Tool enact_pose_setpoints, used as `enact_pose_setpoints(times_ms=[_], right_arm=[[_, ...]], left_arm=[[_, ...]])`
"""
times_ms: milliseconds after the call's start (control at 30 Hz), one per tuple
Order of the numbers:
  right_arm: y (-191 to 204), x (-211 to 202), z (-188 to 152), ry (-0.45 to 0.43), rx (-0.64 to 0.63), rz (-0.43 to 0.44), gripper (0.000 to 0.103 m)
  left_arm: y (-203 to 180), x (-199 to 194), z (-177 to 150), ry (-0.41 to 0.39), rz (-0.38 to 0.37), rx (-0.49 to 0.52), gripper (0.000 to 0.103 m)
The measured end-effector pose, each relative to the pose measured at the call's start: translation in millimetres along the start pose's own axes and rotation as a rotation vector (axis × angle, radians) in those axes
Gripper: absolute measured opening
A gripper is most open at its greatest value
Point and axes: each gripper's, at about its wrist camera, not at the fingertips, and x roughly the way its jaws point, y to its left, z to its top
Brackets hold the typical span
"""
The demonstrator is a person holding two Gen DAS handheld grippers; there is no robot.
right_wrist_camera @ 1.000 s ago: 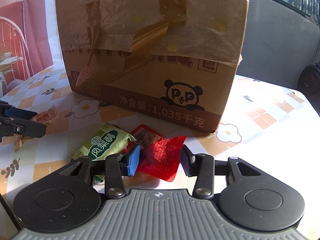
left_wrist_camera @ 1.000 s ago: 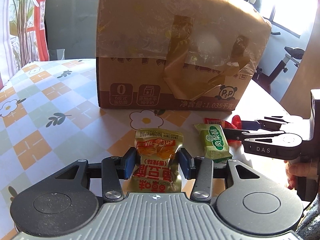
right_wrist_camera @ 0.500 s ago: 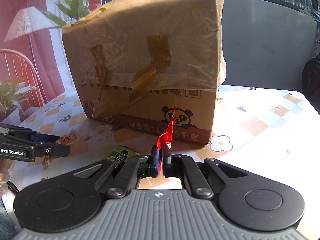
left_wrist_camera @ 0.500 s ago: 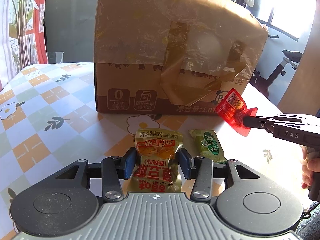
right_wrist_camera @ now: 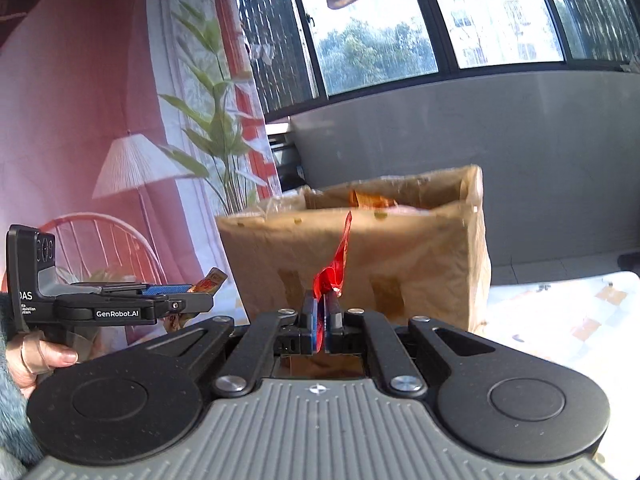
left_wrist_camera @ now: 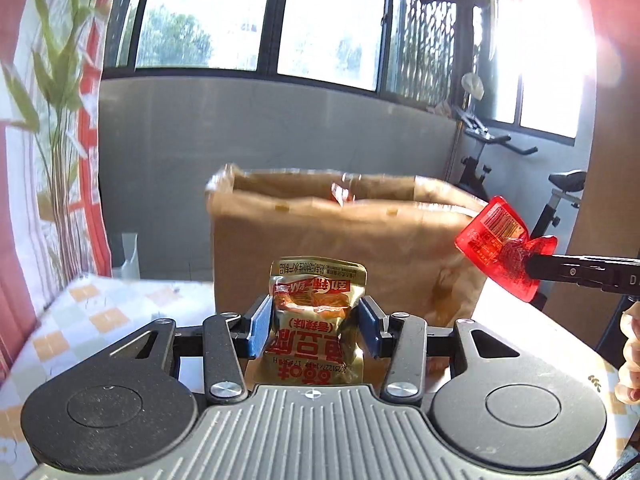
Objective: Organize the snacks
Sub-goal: 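Lift both held packets and carry them over the box, then open the left gripper to drop the yellow-green packet while right drops red packet, then withdraw both open grippers from the box back to the table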
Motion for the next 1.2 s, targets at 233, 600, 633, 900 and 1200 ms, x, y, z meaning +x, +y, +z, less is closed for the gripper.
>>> enact_pose_setpoints(times_ms=[233, 600, 633, 900, 1200], right_arm=[[0, 45, 59, -0.048, -0.064, 0.019, 0.003], [-7, 143, 70, 0.068, -0.098, -0.093, 0.012], [-9, 143, 69, 0.071, -0.093, -0.105, 0.023], [-6, 101, 52, 0.041, -0.128, -0.090, 0.032], [-4, 50, 16, -0.021, -0.080, -0.096, 0.046]], left_arm=[[-2, 30, 75, -0.110, -0.051, 0.017, 0.050], [-12, 124, 109, -0.032, -0.011, 0.021, 0.073], [-10, 125, 107, -0.026, 0.003, 0.003, 0.079], [2, 95, 83, 0.011, 0.021, -0.067, 0.080], [23, 31, 50, 0.012, -0.017, -0.125, 0.080]])
